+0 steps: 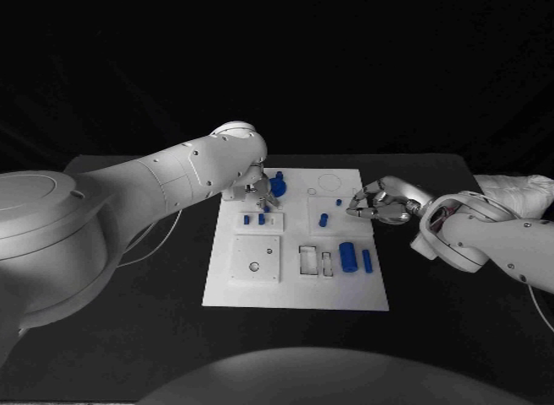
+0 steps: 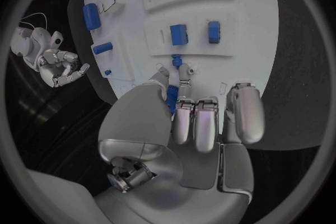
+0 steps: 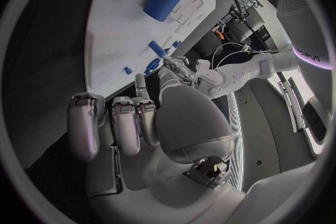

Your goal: Assemble the parts on the task board

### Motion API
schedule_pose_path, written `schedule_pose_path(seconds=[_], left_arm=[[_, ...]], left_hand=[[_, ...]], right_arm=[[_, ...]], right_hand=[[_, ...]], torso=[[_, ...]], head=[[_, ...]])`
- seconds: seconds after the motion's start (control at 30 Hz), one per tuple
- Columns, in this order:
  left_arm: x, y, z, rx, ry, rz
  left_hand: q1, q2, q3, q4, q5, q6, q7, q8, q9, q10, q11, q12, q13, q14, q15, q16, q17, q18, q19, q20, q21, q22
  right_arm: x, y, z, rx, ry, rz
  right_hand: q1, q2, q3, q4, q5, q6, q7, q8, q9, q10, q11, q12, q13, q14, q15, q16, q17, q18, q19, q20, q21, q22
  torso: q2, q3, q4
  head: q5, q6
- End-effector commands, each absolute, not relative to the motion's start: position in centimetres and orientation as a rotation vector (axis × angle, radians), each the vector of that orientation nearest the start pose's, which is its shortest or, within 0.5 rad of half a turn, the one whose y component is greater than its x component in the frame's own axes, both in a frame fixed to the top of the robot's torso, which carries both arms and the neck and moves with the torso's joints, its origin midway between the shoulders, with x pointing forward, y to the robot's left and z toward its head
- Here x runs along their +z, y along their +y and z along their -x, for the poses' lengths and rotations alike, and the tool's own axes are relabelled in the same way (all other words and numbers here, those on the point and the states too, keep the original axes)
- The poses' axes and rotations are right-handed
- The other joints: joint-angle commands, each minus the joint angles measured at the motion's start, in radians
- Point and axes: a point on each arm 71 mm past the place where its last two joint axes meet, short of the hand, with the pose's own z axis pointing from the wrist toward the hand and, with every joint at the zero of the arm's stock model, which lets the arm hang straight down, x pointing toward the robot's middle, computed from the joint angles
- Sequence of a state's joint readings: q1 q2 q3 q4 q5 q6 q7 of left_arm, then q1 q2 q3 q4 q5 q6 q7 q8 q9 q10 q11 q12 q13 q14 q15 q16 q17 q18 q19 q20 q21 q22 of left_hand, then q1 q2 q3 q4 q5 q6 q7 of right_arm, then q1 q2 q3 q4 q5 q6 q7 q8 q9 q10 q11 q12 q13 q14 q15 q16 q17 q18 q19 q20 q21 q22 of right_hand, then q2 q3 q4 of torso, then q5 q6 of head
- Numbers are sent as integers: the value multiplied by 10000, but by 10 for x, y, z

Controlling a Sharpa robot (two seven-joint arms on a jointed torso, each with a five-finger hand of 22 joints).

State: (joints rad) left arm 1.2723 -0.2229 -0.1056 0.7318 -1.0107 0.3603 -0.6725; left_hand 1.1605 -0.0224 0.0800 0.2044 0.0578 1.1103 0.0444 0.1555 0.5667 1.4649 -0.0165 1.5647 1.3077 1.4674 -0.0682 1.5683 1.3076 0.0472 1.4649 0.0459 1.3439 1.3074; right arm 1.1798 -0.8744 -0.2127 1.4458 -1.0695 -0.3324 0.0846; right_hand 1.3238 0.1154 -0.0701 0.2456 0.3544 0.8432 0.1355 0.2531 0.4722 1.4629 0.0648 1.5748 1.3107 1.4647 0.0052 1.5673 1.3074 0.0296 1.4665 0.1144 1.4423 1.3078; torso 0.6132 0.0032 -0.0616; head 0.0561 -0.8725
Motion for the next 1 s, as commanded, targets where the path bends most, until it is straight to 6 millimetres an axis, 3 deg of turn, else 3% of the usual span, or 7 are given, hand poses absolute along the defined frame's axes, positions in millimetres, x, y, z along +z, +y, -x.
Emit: schedule_pose_path(seconds=[0.03,0.2,0.33,0.4,0.53,0.73,1.0], left_arm=[[-256,133,-572,472,25243,2161],[-256,133,-571,550,25257,2041],[-256,133,-571,648,25238,1941],[-256,133,-571,706,25228,1883],[-256,133,-571,817,25221,1783],[-256,134,-571,870,25195,1729],[-256,134,-570,980,25244,1528]], left_hand=[[-114,-1,-88,91,-37,-368,212,121,-417,1008,29,8,2567,1034,37,25,2632,27,38,19,-50,1975],[125,117,-57,-42,276,-464,161,407,-10,1006,17,6,2565,1034,15,25,2632,29,30,0,-68,1972],[419,148,19,-283,1106,-513,86,781,477,1010,-37,10,2571,1034,-24,25,2632,33,30,-33,-72,1973],[434,202,17,-353,1420,-801,15,1308,1232,1005,-90,5,2565,1034,-66,25,2632,45,22,-116,-88,1970],[492,196,52,-438,1599,-1135,-7,1721,1894,999,-173,-2,2557,1034,-110,25,2632,35,15,-116,-106,1966],[589,247,170,-508,1908,-1361,-36,1879,2229,985,-166,-16,2542,1034,-126,25,2632,42,-3,-132,-144,1956],[521,168,164,-506,1799,-1316,-71,2181,2633,977,-165,-24,2533,1034,-120,25,2632,43,-10,-126,-156,1954]], right_arm=[[-258,-239,-464,8177,18730,-1191],[-258,-239,-464,8185,18726,-1186],[-258,-239,-464,8192,18738,-1180],[-258,-239,-464,8196,18740,-1178],[-258,-239,-464,8194,18752,-1178],[-259,-239,-464,8190,18763,-1179],[-259,-238,-464,8199,18764,-1173]], right_hand=[[70,-63,59,19,53,59,2,-61,-16,1079,11,-40,2601,1061,14,35,2634,98,22,20,-47,2108],[70,-63,59,19,53,59,2,-61,-16,1079,11,-40,2601,1061,14,35,2634,98,22,20,-47,2108],[83,-68,63,12,57,60,2,-64,-18,1079,11,-40,2601,1061,14,35,2634,102,11,21,-62,2103],[83,-68,63,12,57,60,2,-64,-18,1079,11,-40,2601,1061,14,35,2634,102,11,21,-62,2103],[83,-68,63,12,57,60,2,-64,-18,1079,11,-40,2601,1061,14,35,2634,102,11,21,-62,2103],[83,-68,63,12,57,60,2,-64,-18,1079,11,-40,2601,1061,14,35,2634,102,11,21,-62,2103],[87,-71,64,10,60,59,3,-67,-19,1079,12,-40,2601,1061,15,35,2634,105,2,21,-73,2099]], torso=[[2,-7,-2],[-1,-6,1],[0,-11,-12],[0,-13,-12],[0,-9,-11],[-6,-3,-13],[-8,-5,-10]], head=[[20,-2],[31,-2],[49,-2],[35,-2],[41,-2],[46,-2],[47,-2]])
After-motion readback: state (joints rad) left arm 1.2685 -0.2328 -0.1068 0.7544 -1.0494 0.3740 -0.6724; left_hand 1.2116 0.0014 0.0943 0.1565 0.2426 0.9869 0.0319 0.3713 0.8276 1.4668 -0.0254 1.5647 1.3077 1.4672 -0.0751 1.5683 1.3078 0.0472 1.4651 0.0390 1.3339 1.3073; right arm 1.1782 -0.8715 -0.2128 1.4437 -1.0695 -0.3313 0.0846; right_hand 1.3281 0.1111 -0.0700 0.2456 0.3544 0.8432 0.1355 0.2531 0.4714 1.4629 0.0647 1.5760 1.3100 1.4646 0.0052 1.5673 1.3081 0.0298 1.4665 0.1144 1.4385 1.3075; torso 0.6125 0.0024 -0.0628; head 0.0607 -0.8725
